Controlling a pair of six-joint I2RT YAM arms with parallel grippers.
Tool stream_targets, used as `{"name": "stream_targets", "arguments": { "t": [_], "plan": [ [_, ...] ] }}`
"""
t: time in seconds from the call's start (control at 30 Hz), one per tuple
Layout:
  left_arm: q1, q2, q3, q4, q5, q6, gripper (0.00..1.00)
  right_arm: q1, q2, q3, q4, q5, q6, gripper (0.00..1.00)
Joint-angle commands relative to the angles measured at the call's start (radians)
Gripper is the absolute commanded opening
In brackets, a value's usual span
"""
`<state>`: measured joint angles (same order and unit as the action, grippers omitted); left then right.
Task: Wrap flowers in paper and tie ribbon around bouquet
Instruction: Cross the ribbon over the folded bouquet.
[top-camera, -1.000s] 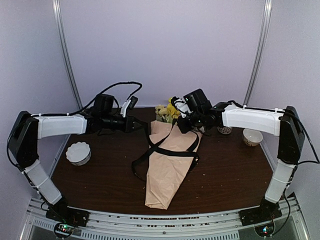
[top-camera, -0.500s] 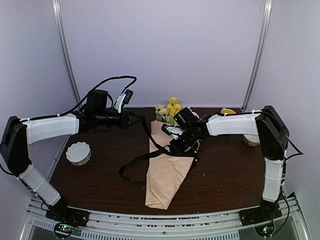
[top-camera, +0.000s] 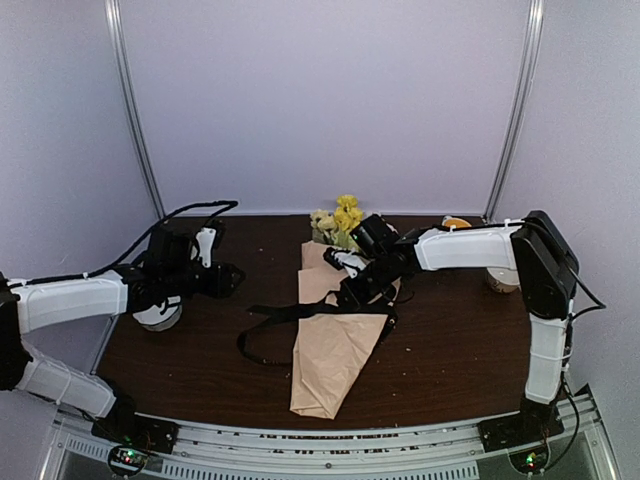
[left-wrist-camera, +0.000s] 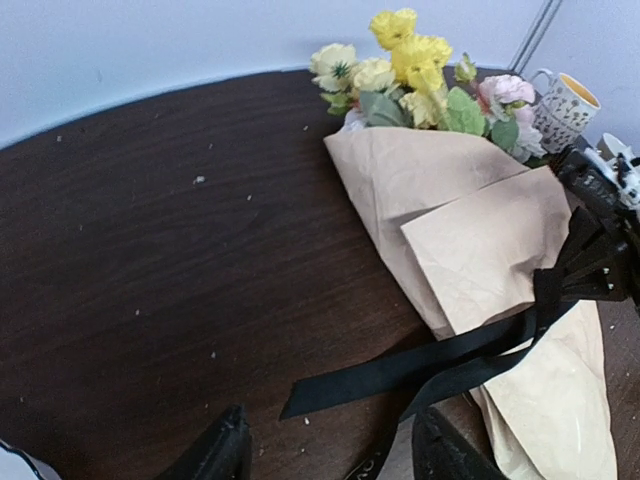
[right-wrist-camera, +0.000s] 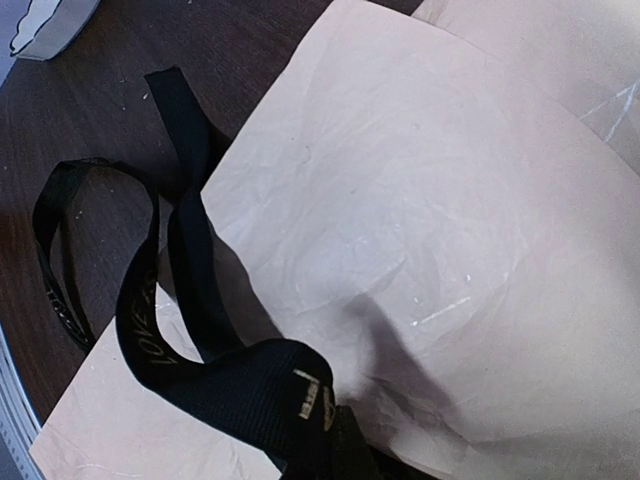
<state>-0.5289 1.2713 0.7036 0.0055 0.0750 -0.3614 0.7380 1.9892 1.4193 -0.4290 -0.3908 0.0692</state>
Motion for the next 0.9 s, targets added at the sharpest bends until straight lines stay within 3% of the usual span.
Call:
{"name": "stream_targets", "arguments": {
  "t": [0.0, 0.1, 0.2, 0.3, 0.53, 0.67, 0.87],
  "plan": [
    [-0.077, -0.002, 0.032, 0.14, 0.076, 0.256, 0.59, -0.017, 0.026, -0.005, 0.038, -0.066, 0.044, 0.0],
    [-0.146, 0.109, 0.152, 0.048, 0.197, 0.441, 0.65, -0.032, 0.027, -0.007, 0.065, -0.1, 0.08, 0.0],
    [-0.244, 0.245, 0.286, -0.092, 0.157, 0.653, 0.7, -0.044, 0.026, -0.014, 0.083, -0.12, 0.11, 0.0],
    [-0.292, 0.336, 0.338, -0.125, 0.159, 0.789, 0.74, -0.052, 0.022, -0.023, 0.099, -0.137, 0.13, 0.0],
    [-0.331, 0.551, 0.517, -0.196, 0.031, 0.901, 0.78, -0.058, 0.026, -0.022, 0.116, -0.151, 0.154, 0.0],
    [-0.349, 0.64, 0.574, -0.188, -0.065, 0.914, 0.73, -0.06, 0.022, -0.027, 0.12, -0.152, 0.158, 0.0],
    [-0.361, 0.689, 0.584, -0.203, -0.076, 0.946, 0.62, -0.061, 0.014, -0.037, 0.13, -0.156, 0.164, 0.0]
  ]
}}
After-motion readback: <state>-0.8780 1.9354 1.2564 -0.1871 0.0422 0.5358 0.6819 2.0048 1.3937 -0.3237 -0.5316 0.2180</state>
